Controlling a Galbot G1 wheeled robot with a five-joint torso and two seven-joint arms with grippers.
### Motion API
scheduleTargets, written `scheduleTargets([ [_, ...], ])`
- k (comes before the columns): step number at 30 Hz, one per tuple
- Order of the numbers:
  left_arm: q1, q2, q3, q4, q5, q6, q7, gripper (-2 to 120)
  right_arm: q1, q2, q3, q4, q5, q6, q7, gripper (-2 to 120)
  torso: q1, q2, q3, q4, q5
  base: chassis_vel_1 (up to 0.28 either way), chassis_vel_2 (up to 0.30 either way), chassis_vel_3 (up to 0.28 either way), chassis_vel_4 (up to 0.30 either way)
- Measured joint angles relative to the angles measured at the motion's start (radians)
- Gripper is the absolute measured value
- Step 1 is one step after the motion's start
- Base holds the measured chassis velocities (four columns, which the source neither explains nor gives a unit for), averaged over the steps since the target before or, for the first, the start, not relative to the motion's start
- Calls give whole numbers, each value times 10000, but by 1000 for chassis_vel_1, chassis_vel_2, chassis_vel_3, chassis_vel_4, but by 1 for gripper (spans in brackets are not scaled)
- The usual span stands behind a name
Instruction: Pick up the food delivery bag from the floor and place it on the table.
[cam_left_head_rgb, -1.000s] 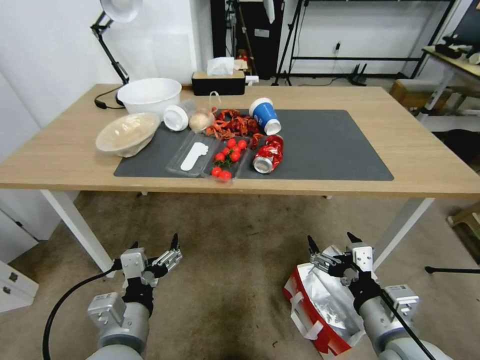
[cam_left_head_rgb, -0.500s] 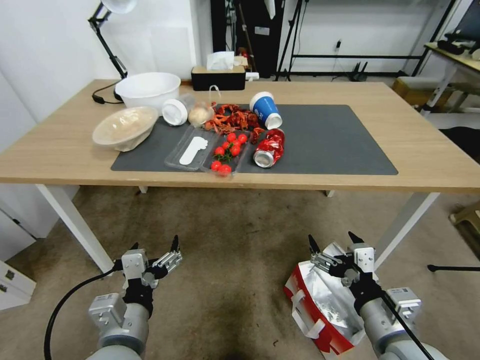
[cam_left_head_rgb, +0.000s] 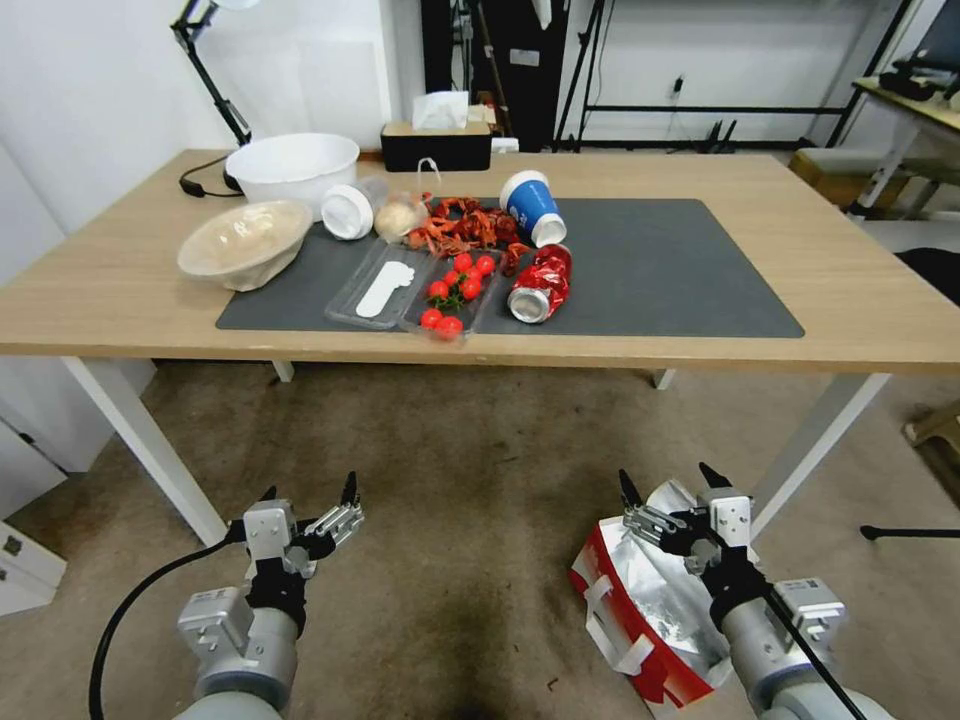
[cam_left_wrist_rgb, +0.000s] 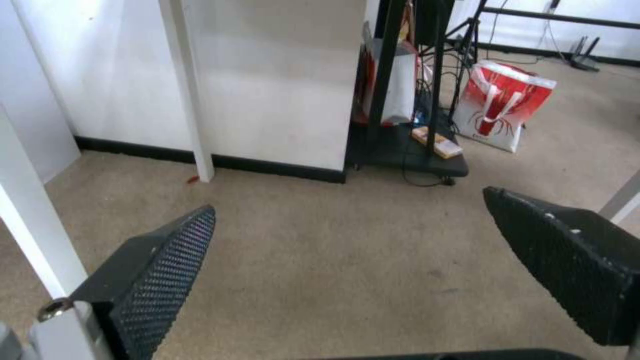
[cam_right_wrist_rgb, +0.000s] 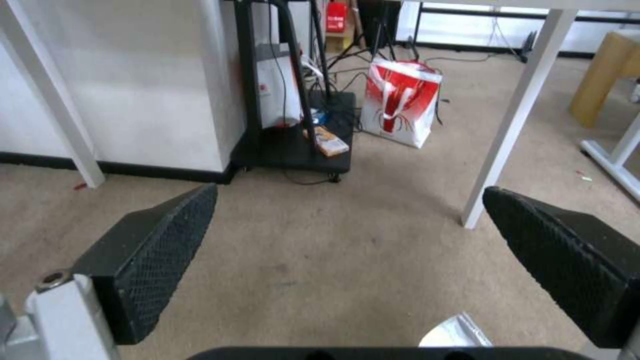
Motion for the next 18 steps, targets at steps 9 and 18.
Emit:
scheduleTargets([
  [9, 20, -13, 15, 0, 44, -20, 2, 100, -25, 4, 8, -17, -2, 77, -28, 100, -125, -321, -198, -1, 0, 0, 0, 0, 0],
  [18, 79, -25, 30, -21, 82, -69, 9, 100, -45, -4, 40, -2, 7, 107, -33, 100, -273, -737, -467, 0, 0, 0, 0, 0, 0],
])
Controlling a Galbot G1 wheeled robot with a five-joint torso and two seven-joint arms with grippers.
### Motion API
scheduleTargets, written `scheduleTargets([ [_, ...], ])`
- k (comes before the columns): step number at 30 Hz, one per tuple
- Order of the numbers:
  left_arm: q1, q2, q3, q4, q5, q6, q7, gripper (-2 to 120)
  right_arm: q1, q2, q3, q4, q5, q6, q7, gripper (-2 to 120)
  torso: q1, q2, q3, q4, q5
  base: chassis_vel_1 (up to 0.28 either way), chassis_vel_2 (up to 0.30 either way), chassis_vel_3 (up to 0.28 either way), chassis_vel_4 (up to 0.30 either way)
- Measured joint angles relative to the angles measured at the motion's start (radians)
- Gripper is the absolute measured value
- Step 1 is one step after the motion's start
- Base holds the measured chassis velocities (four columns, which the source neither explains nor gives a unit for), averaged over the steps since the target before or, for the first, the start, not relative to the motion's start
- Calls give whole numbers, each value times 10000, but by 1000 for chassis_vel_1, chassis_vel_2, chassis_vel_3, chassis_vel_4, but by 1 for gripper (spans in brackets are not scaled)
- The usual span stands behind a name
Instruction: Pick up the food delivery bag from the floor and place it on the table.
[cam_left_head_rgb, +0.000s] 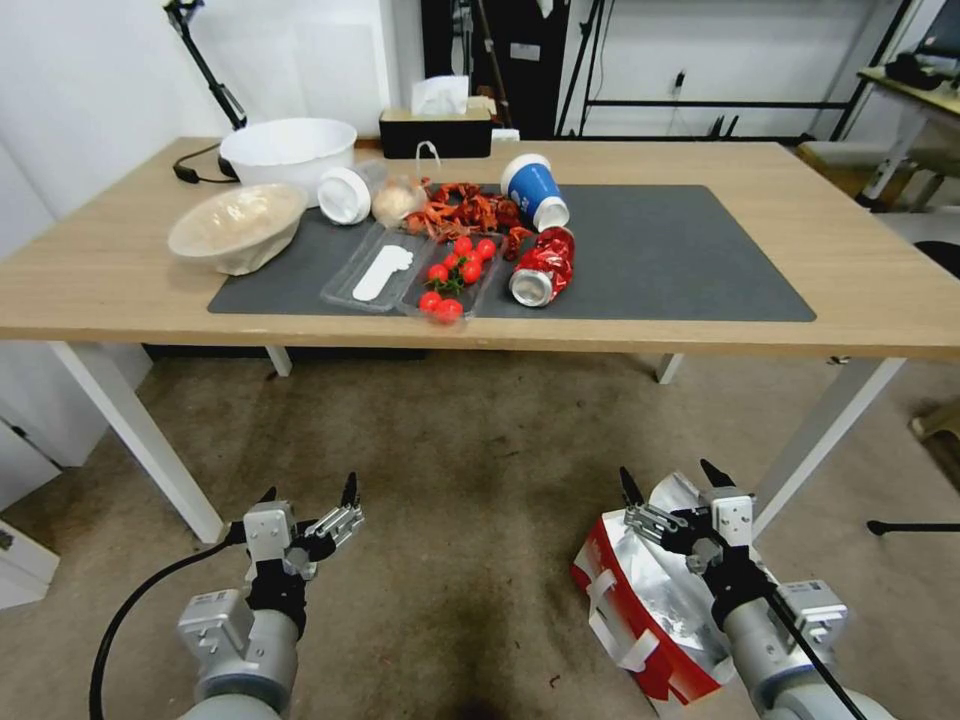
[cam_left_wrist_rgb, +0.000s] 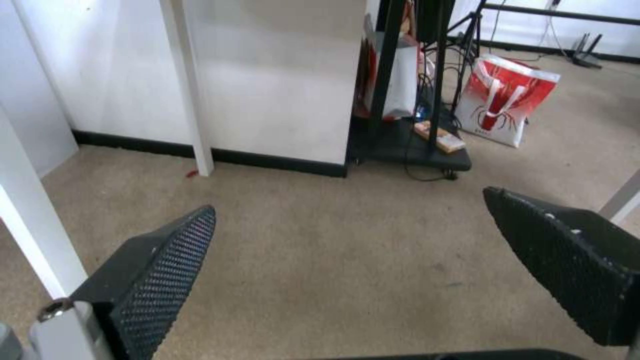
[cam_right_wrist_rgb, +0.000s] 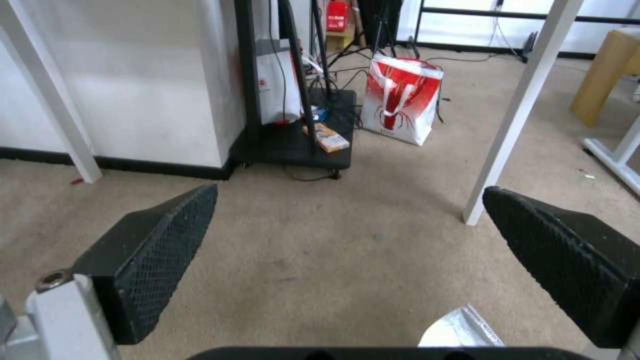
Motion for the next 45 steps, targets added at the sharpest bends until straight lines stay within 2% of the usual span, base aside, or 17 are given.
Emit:
scheduleTargets([
  [25, 98, -46, 72, 21, 143, -171, 24, 100, -53, 40, 11, -39, -50, 74, -26, 100, -364, -1009, -642, 0, 0, 0, 0, 0, 0],
  [45, 98, -58, 52, 62, 172, -193, -25, 100, -70, 5, 59, -39, -78, 93, -68, 100, -581, -1753, -1173, 0, 0, 0, 0, 0, 0],
])
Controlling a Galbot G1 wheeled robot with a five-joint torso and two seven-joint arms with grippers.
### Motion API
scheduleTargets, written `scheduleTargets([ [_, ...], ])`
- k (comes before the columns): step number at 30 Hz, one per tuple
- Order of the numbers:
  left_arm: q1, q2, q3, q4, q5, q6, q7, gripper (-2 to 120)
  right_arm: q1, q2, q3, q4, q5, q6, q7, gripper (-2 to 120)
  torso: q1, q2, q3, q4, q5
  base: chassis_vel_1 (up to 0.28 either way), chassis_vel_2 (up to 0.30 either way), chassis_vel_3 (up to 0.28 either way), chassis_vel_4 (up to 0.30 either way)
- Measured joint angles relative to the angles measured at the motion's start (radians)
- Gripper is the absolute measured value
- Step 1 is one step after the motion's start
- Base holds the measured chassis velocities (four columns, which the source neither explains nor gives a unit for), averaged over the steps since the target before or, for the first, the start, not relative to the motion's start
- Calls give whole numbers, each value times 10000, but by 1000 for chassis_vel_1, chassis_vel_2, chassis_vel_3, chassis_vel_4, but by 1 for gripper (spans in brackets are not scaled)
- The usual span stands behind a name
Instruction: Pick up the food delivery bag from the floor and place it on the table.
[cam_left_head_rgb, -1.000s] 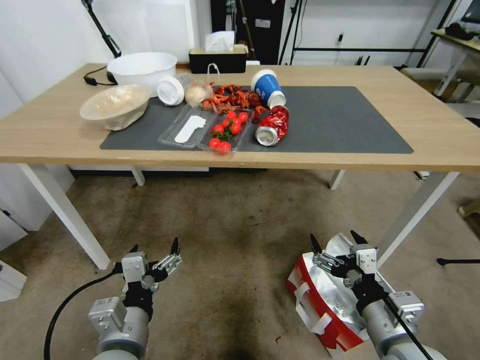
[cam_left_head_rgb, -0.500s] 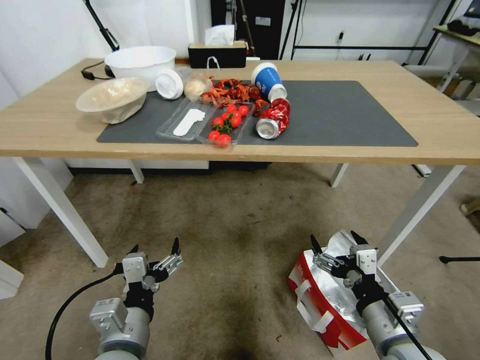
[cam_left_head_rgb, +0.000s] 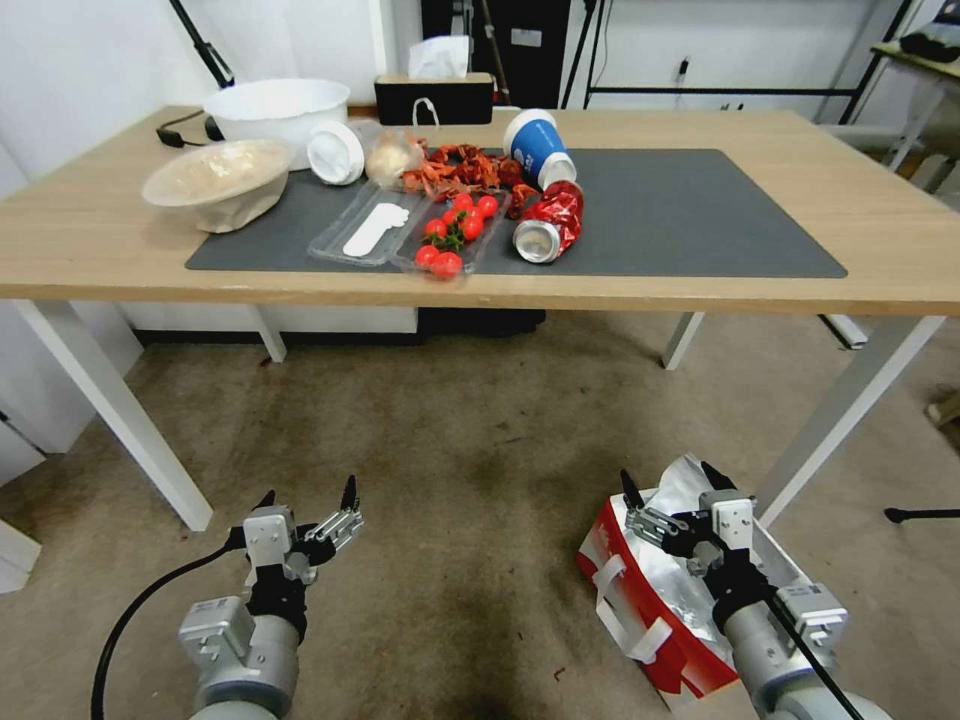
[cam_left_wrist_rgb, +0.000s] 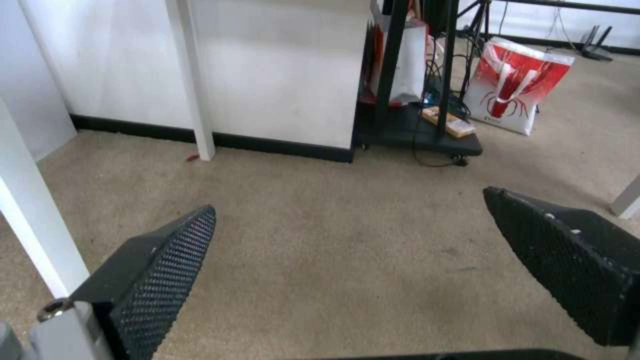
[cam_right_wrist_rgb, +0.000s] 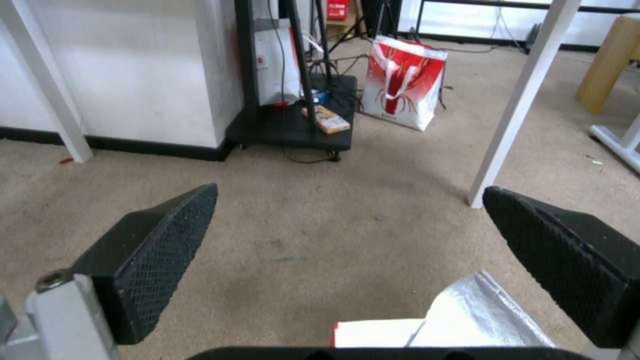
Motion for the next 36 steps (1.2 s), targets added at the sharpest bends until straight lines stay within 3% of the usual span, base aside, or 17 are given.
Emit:
scheduleTargets([
  [36, 16, -13, 32, 2, -14, 5, 6, 100, -70, 30, 19, -29, -25, 105, -24, 100, -348, -1435, -1081, 0, 0, 0, 0, 0, 0],
])
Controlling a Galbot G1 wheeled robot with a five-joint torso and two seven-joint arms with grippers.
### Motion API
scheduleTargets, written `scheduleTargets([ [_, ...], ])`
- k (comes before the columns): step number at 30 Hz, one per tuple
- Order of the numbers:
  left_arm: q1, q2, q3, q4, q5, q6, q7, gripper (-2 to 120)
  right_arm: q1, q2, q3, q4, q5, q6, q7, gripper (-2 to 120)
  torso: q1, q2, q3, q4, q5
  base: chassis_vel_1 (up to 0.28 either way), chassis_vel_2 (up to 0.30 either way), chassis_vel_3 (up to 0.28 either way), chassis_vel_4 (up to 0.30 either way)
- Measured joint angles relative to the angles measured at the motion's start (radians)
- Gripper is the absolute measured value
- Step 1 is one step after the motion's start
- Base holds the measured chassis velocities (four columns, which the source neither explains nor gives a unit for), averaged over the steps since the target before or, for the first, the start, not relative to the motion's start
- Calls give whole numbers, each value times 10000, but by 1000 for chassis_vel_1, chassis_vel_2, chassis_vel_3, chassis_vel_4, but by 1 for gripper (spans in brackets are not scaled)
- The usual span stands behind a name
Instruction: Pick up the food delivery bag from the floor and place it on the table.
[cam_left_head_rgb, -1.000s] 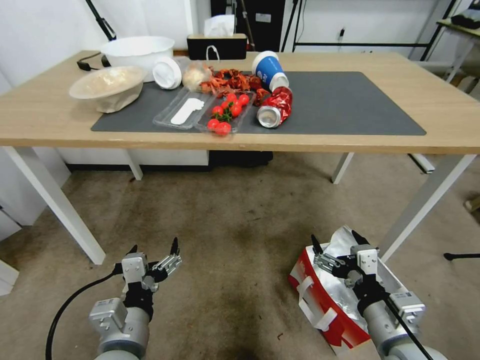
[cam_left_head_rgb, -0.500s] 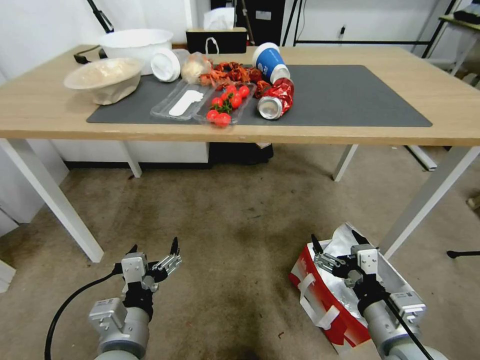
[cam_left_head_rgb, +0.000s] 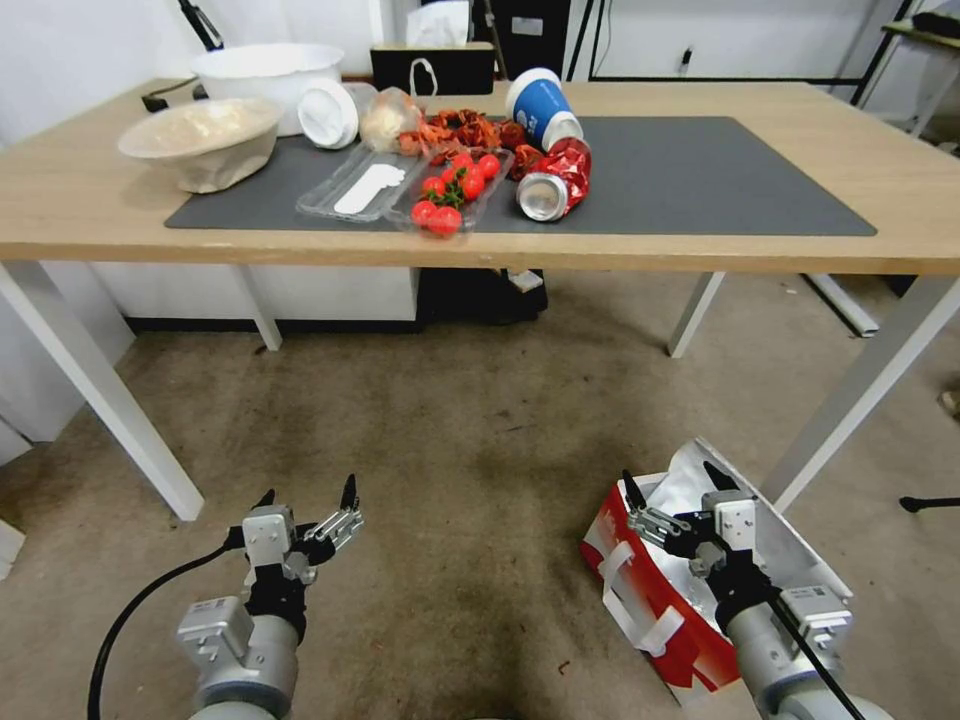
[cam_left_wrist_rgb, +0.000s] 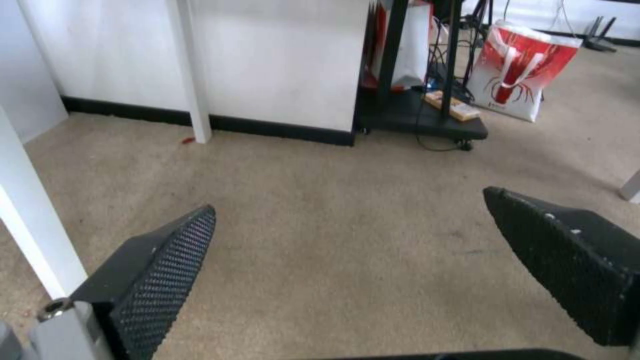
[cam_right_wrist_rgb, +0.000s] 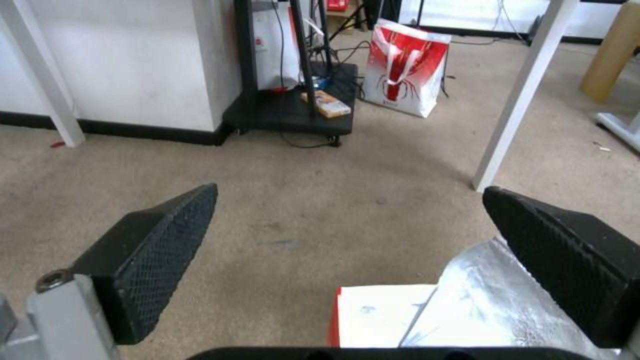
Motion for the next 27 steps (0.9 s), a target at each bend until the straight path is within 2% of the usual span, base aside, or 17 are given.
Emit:
scheduleTargets([
  [20, -69, 9, 13, 108, -52, -46, -6, 100, 60, -41, 25, -32, 43, 30, 6, 100, -110, -755, -649, 0, 0, 0, 0, 0, 0],
  [27, -61, 26, 7, 113, -44, -47, 19, 100, 80, -7, 19, -101, 18, 31, 1, 100, -120, -1084, -968, 0, 0, 0, 0, 0, 0],
])
